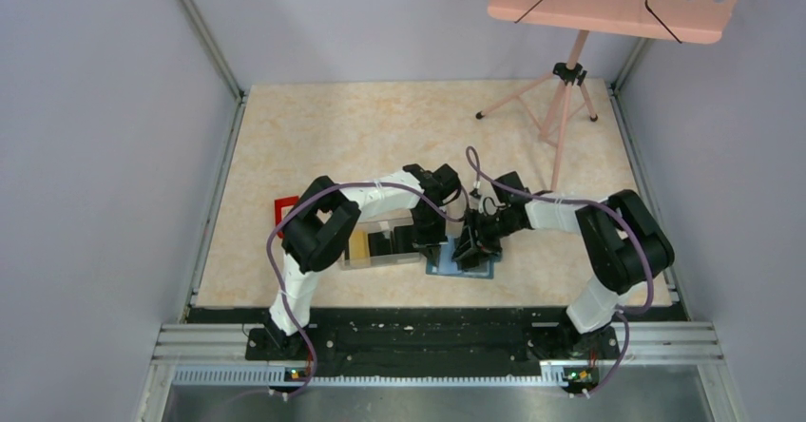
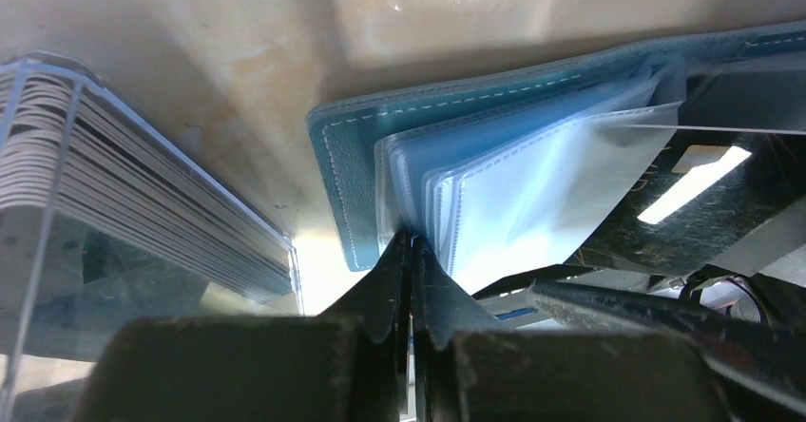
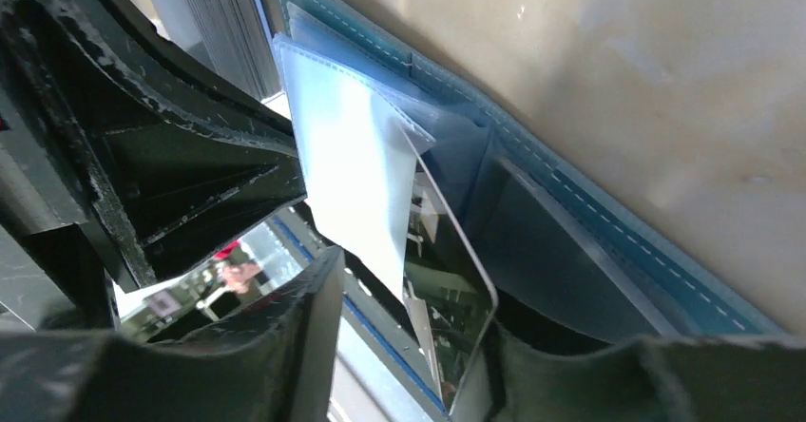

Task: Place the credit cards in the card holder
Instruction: Insert the credit card into the card holder.

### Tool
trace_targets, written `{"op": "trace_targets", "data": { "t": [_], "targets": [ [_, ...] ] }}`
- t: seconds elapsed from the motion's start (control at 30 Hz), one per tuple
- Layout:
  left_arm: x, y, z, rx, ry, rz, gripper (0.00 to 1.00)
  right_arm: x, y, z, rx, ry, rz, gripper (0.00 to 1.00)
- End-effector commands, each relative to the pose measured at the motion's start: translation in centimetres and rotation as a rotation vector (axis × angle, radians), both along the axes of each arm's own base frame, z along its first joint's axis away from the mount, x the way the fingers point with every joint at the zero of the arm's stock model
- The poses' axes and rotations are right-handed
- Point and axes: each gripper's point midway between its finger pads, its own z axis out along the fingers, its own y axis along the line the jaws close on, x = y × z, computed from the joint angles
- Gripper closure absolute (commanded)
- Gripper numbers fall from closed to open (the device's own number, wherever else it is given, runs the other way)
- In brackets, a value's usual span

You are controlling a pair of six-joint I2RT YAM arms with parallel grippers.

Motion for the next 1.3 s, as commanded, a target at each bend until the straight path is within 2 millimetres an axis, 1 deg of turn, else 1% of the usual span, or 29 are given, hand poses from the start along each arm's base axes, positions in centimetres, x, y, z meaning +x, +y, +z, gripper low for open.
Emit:
{"op": "trace_targets", "data": {
  "t": [0.0,0.1,0.27,0.43,0.6,0.7,0.77,0.8,0.93,1.0,1.13,1.2,1.27],
  "targets": [
    [1.1,-0.6,-0.5,0.004,-0.063,-0.007,0.98,1.0,-0.4,1.3,-0.080,-0.111,0.039,0.54],
    [1.1,-0.5,-0.5,0.005,-0.066,-0.008,0.98,1.1,-1.2,1.5,-0.132,-0.124,0.040,0.47],
    [1.2,-0.5,-0.5,0.010,-0.065,-0.012,0.98,1.1,-2.0,1.7,-0.196,-0.135,0.053,0.42],
    [1.3,-0.6,-0.5,0.015,-0.067,-0.016,0.98,1.3,-2.8,1.9,-0.246,-0.153,0.058,0.40],
    [1.6,0.2,-0.4,0.056,-0.083,-0.015,0.98,1.6,-3.1,2.2,-0.270,-0.165,0.065,0.40],
    [1.7,0.9,-0.1,0.095,-0.092,-0.021,0.93,1.8,-3.2,2.2,-0.283,-0.177,0.071,0.39],
    [1.9,1.3,0.3,0.121,-0.102,-0.025,0.85,1.8,-3.3,2.1,-0.288,-0.177,0.077,0.39],
    [2.0,1.5,0.4,0.134,-0.109,-0.027,0.83,1.8,-3.3,1.9,-0.287,-0.175,0.079,0.39],
    [2.3,2.4,0.6,0.189,-0.124,-0.039,0.80,1.9,-2.8,1.2,-0.263,-0.167,0.081,0.39],
    [2.3,2.8,0.2,0.218,-0.117,-0.048,0.80,1.9,-2.7,0.8,-0.258,-0.156,0.083,0.40],
    [1.8,3.5,-1.3,0.265,-0.082,-0.061,0.81,2.1,-2.2,0.6,-0.236,-0.153,0.085,0.42],
    [1.6,3.7,-1.9,0.280,-0.068,-0.072,0.84,2.3,-1.8,0.6,-0.217,-0.150,0.084,0.44],
    [1.5,3.9,-2.3,0.288,-0.059,-0.078,0.90,2.2,-1.3,0.7,-0.190,-0.140,0.088,0.45]
  ]
}}
